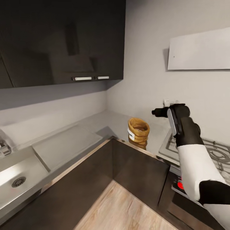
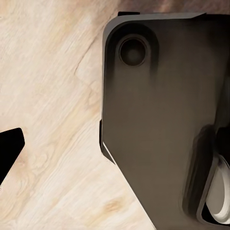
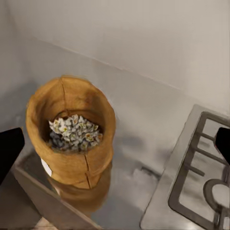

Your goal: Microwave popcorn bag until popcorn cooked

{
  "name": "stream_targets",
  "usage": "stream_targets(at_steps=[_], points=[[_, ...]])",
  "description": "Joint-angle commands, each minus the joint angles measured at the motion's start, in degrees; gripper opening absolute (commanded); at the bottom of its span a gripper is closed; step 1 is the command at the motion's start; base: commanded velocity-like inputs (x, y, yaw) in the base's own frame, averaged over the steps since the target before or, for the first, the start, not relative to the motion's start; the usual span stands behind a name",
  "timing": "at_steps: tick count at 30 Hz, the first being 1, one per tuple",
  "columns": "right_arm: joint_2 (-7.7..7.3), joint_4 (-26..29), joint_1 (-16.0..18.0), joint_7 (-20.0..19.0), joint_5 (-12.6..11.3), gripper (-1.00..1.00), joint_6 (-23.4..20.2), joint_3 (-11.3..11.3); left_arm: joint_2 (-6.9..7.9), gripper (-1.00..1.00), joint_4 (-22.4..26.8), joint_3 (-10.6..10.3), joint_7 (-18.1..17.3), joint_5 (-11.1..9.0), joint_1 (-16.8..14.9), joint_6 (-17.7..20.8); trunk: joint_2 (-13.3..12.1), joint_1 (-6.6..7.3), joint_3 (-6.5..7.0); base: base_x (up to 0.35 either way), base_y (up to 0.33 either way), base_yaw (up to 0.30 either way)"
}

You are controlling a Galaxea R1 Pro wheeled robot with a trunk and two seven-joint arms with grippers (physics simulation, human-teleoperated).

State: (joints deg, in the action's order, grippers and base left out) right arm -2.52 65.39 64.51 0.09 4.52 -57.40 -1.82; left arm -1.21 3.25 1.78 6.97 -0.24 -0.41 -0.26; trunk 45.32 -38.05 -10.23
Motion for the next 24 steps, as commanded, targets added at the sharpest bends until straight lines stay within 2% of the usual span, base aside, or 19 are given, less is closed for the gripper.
stream_targets(at_steps=[1,4,7,10,12,14,15,17,18,20,24], points=[[-0.28,-5.91,3.58,-0.02,0.4,1.0,-0.43,-0.05,-0.02,1.0,0.01,0.16,0.15,-0.03,-0.03,-0.02,0.06,-0.04,-0.09,0.32,0.0,0.0],[-0.57,-17.6,10.21,2.6,0.4,1.0,-0.51,-0.1,-0.02,1.0,0.02,0.16,0.15,-0.03,-0.03,-0.01,0.06,-0.04,-0.09,0.332,0.0,0.0],[-0.63,-24.59,15.14,5.74,0.4,1.0,-0.52,-0.11,-0.05,1.0,0.01,0.16,0.15,-0.03,-0.03,-0.01,0.06,-0.04,-0.09,0.338,0.0,0.0],[-0.66,-30.69,18.85,6.86,0.4,1.0,-0.59,-0.11,-0.1,1.0,0.0,0.16,0.09,-0.03,-0.03,0.04,0.06,-0.04,-0.09,0.34,0.0,0.0],[-0.8,-34.53,19.66,7.02,0.4,1.0,-0.6,-0.15,-0.1,1.0,0.02,0.16,0.07,-0.03,-0.03,0.07,0.06,-0.04,-0.09,0.34,0.0,0.0],[-0.94,-40.84,20.07,7.09,0.4,1.0,-0.55,-0.5,-0.11,1.0,0.02,0.11,0.07,-0.03,-0.03,0.01,0.06,-0.04,-0.09,0.264,0.0,0.0],[-0.98,-45.34,20.17,7.12,0.37,1.0,-0.59,-2.01,-0.11,1.0,0.01,0.08,0.06,-0.03,-0.03,0.0,0.06,-0.04,-0.09,0.068,0.0,0.0],[-0.99,-48.96,20.2,7.12,0.38,1.0,-0.6,-4.73,-0.11,1.0,0.0,0.07,0.06,-0.03,-0.03,-0.01,0.06,-0.04,-0.09,0.036,0.0,0.0],[-0.95,-50.89,20.21,7.16,0.39,1.0,-0.61,-6.81,-0.11,1.0,0.0,0.07,0.06,-0.03,-0.03,-0.01,0.06,-0.04,-0.09,0.014,0.0,0.0],[-0.92,-52.67,20.22,7.2,0.4,1.0,-0.68,-8.63,-0.11,1.0,0.0,0.07,0.06,-0.03,-0.03,-0.01,0.06,-0.04,-0.09,0.006,0.0,0.0],[-0.8,-53.95,20.22,7.2,0.48,1.0,-0.65,-9.28,-0.11,1.0,0.0,0.07,0.05,-0.03,-0.03,-0.01,0.06,-0.04,-0.09,0.001,0.0,0.0]])
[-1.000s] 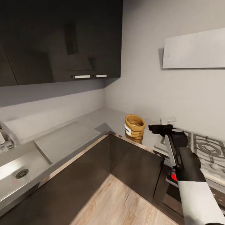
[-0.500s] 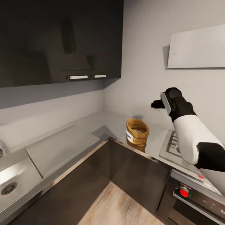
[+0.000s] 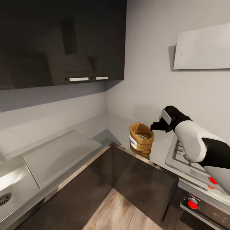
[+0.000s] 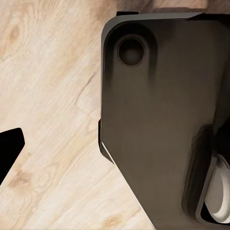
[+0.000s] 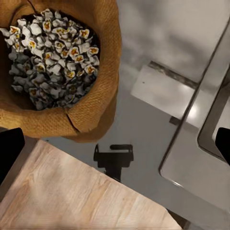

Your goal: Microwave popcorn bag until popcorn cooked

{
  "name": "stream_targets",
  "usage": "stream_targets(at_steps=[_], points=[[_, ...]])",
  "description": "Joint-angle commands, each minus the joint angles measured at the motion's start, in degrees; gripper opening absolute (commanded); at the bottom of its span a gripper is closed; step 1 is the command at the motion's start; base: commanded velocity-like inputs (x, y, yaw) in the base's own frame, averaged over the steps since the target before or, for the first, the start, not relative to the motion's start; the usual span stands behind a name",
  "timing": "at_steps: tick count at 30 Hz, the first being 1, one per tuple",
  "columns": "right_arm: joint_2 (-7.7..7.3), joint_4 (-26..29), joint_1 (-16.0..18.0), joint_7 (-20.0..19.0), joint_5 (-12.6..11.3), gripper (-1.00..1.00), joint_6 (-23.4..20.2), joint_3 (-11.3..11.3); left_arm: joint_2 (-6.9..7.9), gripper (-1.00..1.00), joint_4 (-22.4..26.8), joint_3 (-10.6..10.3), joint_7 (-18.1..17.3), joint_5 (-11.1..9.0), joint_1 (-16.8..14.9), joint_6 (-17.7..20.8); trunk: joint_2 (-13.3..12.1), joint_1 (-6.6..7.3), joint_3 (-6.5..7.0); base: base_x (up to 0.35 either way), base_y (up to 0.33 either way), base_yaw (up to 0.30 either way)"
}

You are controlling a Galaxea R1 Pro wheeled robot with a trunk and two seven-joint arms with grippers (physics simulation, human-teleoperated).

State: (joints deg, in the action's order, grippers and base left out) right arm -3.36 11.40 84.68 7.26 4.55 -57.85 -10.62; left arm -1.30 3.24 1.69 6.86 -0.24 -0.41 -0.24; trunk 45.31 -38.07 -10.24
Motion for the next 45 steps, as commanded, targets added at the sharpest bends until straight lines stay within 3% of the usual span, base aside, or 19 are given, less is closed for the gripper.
stream_targets(at_steps=[1,25,45], points=[[0.08,-0.03,0.05,0.04,0.45,1.0,-0.2,-0.5,-0.05,1.0,0.03,0.15,0.14,-0.03,-0.03,-0.02,0.07,-0.01,-0.09,0.0,0.0,0.0],[0.1,-0.35,0.05,0.09,0.54,1.0,-0.23,-0.54,-0.28,1.0,0.02,0.15,0.08,-0.03,-0.03,0.03,0.07,-0.01,-0.15,0.098,0.0,0.0],[0.09,-0.33,0.05,0.12,0.55,1.0,-0.25,-0.54,-0.28,1.0,0.02,0.15,0.08,-0.03,-0.03,0.06,0.07,-0.01,-1.92,0.066,-0.011,0.0]])
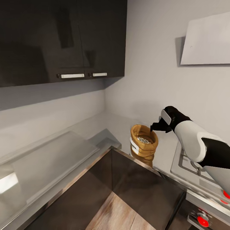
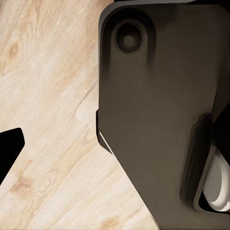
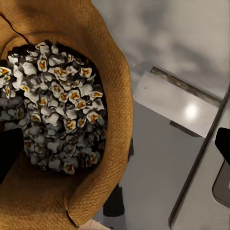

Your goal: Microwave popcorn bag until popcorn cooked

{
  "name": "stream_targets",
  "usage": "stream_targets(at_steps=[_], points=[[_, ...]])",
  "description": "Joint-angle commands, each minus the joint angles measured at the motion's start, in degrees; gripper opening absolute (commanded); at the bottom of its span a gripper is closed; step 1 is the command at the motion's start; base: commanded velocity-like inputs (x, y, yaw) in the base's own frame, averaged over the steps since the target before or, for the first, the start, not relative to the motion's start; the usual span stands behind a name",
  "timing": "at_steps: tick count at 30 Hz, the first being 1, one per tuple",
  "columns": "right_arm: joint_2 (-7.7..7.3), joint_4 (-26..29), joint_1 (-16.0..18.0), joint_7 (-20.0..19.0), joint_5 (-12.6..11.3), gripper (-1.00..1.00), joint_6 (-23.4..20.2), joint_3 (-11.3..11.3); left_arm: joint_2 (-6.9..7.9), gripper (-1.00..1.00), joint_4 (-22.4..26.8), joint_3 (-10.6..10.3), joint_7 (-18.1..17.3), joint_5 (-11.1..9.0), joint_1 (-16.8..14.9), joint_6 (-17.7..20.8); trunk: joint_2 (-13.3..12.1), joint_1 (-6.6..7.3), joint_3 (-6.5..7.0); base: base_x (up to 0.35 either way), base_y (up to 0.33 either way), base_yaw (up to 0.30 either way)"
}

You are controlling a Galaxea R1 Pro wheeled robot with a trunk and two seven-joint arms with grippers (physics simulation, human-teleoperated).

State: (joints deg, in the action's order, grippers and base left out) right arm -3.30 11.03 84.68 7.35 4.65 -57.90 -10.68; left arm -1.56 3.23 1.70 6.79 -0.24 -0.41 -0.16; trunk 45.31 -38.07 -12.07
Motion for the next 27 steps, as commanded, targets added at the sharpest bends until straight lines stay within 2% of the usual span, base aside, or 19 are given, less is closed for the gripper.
stream_targets(at_steps=[1,27], points=[[0.04,0.05,0.05,0.03,0.45,1.0,-0.2,-0.49,-0.02,1.0,0.02,0.15,0.15,-0.03,-0.02,-0.02,0.07,-0.01,-0.18,0.023,-0.007,0.0],[-0.13,-1.1,0.05,0.38,0.45,1.0,-0.2,-0.49,-0.02,1.0,0.02,0.15,0.15,-0.03,-0.02,-0.01,0.07,-0.01,-2.58,0.001,0.0,0.0]])
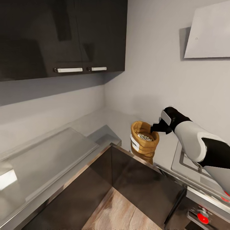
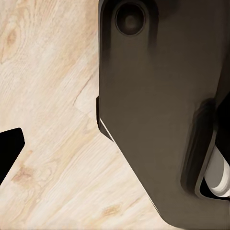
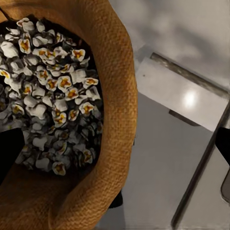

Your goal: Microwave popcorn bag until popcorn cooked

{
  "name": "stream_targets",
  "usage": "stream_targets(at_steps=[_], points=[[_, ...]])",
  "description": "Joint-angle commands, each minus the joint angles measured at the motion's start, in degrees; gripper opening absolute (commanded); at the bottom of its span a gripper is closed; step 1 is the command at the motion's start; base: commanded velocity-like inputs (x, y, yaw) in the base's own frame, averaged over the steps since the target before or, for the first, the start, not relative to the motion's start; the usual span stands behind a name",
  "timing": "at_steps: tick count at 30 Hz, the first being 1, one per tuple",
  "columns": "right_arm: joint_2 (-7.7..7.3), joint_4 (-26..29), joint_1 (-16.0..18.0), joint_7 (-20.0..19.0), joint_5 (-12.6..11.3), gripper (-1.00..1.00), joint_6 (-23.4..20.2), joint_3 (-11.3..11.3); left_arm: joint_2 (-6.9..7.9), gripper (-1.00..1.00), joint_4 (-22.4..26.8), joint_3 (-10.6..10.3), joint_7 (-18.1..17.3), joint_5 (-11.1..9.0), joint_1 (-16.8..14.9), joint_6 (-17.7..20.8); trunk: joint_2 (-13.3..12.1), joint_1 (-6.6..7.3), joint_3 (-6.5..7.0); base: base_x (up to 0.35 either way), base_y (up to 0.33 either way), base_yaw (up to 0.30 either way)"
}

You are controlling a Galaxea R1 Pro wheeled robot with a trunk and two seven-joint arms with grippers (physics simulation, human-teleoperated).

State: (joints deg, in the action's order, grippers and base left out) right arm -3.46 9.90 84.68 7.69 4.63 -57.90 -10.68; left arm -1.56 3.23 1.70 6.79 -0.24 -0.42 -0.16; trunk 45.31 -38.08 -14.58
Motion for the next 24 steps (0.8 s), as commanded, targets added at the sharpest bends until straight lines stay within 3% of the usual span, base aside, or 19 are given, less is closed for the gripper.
stream_targets(at_steps=[1,24], points=[[0.03,-0.66,0.05,0.22,0.46,1.0,-0.2,-0.48,-0.02,1.0,0.02,0.15,0.15,-0.03,-0.02,-0.02,0.07,-0.01,-0.17,0.0,0.0,0.0],[0.03,-2.38,0.05,0.7,0.46,1.0,-0.5,-0.51,-0.02,1.0,0.02,0.15,0.15,-0.03,-0.02,-0.02,0.07,-0.01,-2.3,0.0,0.0,0.0]])
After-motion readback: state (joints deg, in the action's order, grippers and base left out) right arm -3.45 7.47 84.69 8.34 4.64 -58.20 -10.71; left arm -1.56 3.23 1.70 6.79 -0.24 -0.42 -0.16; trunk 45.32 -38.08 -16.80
